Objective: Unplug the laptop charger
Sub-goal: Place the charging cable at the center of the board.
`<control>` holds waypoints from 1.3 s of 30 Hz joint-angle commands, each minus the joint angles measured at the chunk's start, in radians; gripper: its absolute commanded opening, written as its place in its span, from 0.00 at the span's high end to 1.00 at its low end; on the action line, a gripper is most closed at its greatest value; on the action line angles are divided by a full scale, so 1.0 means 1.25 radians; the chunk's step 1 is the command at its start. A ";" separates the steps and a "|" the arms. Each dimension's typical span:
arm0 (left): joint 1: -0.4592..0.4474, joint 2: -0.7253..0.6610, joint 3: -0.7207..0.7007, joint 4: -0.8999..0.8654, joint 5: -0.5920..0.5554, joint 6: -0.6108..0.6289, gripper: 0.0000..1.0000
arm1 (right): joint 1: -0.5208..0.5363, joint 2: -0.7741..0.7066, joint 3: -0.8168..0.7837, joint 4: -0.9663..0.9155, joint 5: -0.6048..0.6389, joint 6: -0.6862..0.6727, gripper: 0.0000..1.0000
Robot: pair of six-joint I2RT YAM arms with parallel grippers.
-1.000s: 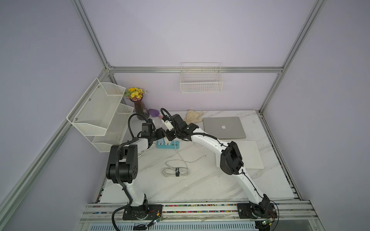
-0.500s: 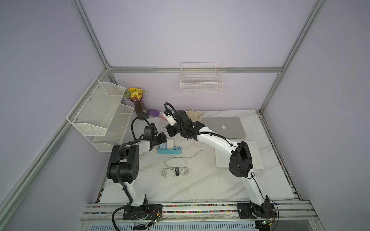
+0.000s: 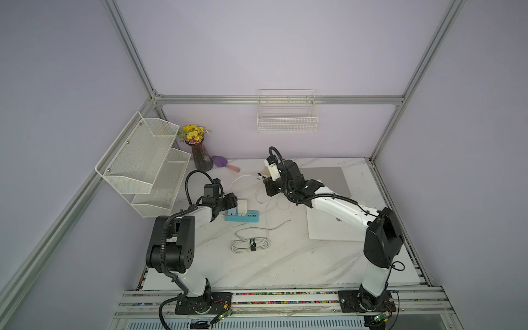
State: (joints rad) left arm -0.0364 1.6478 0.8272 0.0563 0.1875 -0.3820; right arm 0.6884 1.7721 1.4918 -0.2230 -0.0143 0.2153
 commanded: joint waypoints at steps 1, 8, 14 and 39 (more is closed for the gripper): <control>-0.006 -0.056 -0.026 -0.008 0.006 0.009 0.30 | -0.057 -0.096 -0.100 0.062 0.010 0.101 1.00; -0.016 -0.119 -0.092 0.020 -0.017 -0.003 0.30 | -0.129 -0.078 -0.253 -0.023 -0.046 0.188 1.00; -0.021 -0.132 -0.137 0.052 -0.011 -0.023 0.30 | -0.150 0.016 -0.264 -0.024 -0.104 0.219 1.00; -0.024 -0.297 -0.140 0.043 -0.088 -0.044 0.19 | -0.147 -0.095 -0.179 -0.143 0.105 0.136 0.46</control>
State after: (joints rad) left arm -0.0605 1.3178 0.6395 0.1059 0.1223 -0.4164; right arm 0.4995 1.7012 1.2011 -0.3271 0.0254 0.3981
